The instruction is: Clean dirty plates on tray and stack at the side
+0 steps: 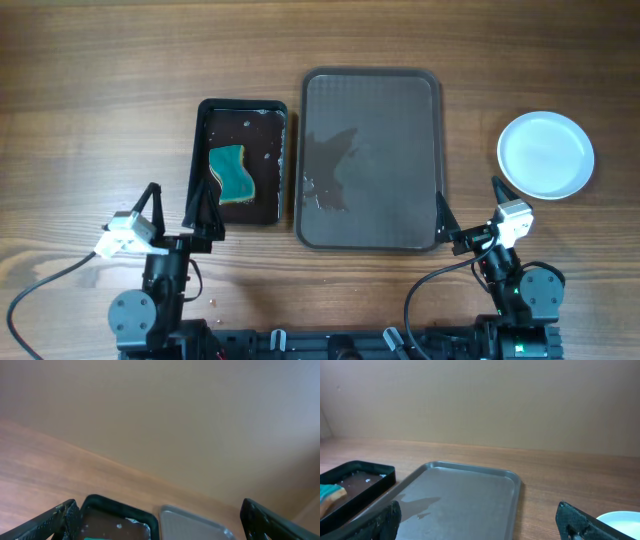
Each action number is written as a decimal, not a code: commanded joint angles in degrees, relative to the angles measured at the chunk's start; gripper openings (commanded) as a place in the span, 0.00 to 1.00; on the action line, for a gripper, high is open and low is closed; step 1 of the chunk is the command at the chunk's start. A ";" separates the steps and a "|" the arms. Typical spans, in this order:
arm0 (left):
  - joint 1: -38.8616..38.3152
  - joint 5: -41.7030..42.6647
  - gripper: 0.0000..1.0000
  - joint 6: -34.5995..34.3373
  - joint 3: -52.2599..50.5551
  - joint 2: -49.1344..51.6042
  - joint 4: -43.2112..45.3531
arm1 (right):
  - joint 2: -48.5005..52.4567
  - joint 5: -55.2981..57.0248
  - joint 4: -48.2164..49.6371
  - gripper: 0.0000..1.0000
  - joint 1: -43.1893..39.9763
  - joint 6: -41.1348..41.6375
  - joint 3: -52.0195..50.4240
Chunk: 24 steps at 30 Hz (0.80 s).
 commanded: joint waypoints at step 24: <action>-5.55 -10.03 1.00 -0.98 -10.43 -0.81 0.42 | -0.22 0.39 0.20 1.00 0.39 -0.70 -0.07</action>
